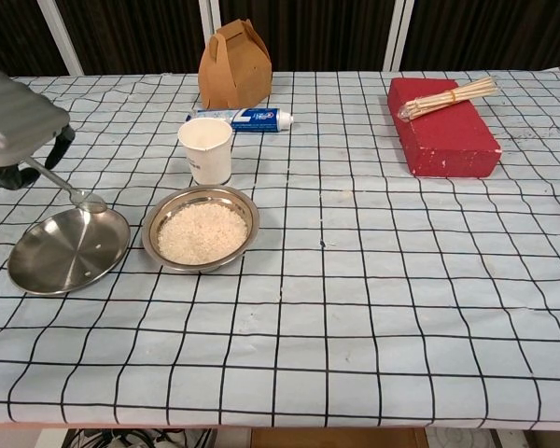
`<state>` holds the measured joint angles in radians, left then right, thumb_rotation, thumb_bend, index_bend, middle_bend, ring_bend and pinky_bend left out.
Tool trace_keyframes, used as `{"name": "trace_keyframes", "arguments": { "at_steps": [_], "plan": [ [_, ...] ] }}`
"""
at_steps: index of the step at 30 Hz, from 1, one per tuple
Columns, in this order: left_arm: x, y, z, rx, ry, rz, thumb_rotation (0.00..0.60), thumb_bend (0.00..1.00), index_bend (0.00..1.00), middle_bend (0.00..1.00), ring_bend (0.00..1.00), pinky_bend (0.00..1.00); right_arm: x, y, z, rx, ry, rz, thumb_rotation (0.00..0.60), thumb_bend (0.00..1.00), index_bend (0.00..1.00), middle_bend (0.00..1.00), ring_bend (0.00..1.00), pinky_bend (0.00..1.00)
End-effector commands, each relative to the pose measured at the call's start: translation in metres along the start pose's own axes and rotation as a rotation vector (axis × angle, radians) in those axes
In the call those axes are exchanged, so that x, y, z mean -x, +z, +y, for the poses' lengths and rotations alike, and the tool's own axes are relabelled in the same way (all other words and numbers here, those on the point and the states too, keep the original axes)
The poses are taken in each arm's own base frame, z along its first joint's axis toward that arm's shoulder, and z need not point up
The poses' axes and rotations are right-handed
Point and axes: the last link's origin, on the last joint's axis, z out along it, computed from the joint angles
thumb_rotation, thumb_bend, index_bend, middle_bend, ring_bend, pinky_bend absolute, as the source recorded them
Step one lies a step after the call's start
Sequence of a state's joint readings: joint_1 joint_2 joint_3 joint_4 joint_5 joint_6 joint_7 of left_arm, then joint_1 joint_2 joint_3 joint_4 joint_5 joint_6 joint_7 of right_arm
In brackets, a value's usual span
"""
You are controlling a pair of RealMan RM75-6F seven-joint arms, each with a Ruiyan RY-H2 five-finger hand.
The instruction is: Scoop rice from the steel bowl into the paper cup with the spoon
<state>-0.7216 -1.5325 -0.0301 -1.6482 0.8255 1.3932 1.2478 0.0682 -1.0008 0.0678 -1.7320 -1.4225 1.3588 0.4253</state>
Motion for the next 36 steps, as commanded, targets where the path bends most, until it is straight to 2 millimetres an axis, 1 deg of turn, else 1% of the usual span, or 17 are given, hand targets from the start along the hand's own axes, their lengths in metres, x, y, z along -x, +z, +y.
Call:
{"name": "trace_keyframes", "arguments": {
  "at_steps": [1,10,14,16,21,25,27,29,31,32,34,35,36],
  "plan": [
    [0.012,-0.004,0.005,0.006,-0.014,-0.029,0.6,0.45,0.73,1.0,1.0,1.0,0.0,0.0,0.0,0.0,0.001,0.001,0.6,0.16,0.0,0.0,0.0,0.18],
    [0.026,-0.007,0.008,-0.003,-0.018,-0.076,0.6,0.38,0.68,1.0,1.0,1.0,0.0,0.0,0.0,0.0,0.001,-0.001,0.6,0.16,0.0,0.0,0.0,0.18],
    [0.031,-0.009,0.01,-0.003,-0.021,-0.105,0.6,0.3,0.6,1.0,1.0,1.0,0.0,0.0,0.0,-0.001,0.001,0.0,0.6,0.16,0.0,0.0,0.0,0.18],
    [0.031,-0.01,0.01,-0.005,-0.027,-0.117,0.6,0.25,0.55,1.0,1.0,1.0,0.0,0.0,0.0,-0.001,0.002,0.0,0.6,0.16,0.0,0.0,0.0,0.18],
    [0.031,-0.012,0.006,-0.017,-0.05,-0.136,0.6,0.17,0.5,1.0,1.0,1.0,0.0,0.0,0.0,-0.002,0.0,-0.001,0.6,0.16,0.0,0.0,0.0,0.18],
    [0.029,-0.017,0.0,-0.028,-0.077,-0.13,0.6,0.15,0.47,1.0,0.99,1.0,0.0,0.0,0.0,-0.003,-0.003,-0.002,0.6,0.16,0.0,0.0,0.0,0.18],
    [0.026,-0.02,-0.006,-0.035,-0.108,-0.113,0.6,0.15,0.44,0.98,0.96,0.99,0.0,-0.001,0.0,-0.003,-0.006,-0.002,0.6,0.16,0.0,0.0,0.0,0.18],
    [0.024,-0.026,-0.013,-0.04,-0.147,-0.084,0.6,0.15,0.39,0.88,0.88,0.92,0.0,-0.001,0.001,-0.004,-0.012,-0.003,0.6,0.16,0.0,0.0,0.0,0.18],
    [0.024,-0.034,-0.023,-0.043,-0.195,-0.051,0.6,0.15,0.3,0.69,0.72,0.76,0.001,-0.001,0.001,-0.005,-0.02,-0.004,0.6,0.16,0.0,0.0,0.0,0.18],
    [0.025,-0.039,-0.028,-0.044,-0.217,-0.035,0.6,0.15,0.27,0.62,0.66,0.69,0.001,-0.001,0.001,-0.006,-0.024,-0.004,0.6,0.16,0.0,0.0,0.0,0.18],
    [0.027,-0.051,-0.04,-0.045,-0.258,0.0,0.6,0.14,0.17,0.4,0.43,0.47,0.001,-0.001,0.001,-0.008,-0.035,-0.004,0.6,0.16,0.0,0.0,0.0,0.18],
    [0.029,-0.056,-0.046,-0.043,-0.274,0.016,0.6,0.14,0.15,0.33,0.36,0.39,0.002,-0.001,0.002,-0.01,-0.041,-0.005,0.6,0.16,0.0,0.0,0.0,0.18],
    [0.03,-0.062,-0.052,-0.043,-0.289,0.033,0.6,0.13,0.12,0.22,0.25,0.28,0.002,-0.001,0.002,-0.011,-0.047,-0.005,0.6,0.16,0.0,0.0,0.0,0.18]
  ]
}}
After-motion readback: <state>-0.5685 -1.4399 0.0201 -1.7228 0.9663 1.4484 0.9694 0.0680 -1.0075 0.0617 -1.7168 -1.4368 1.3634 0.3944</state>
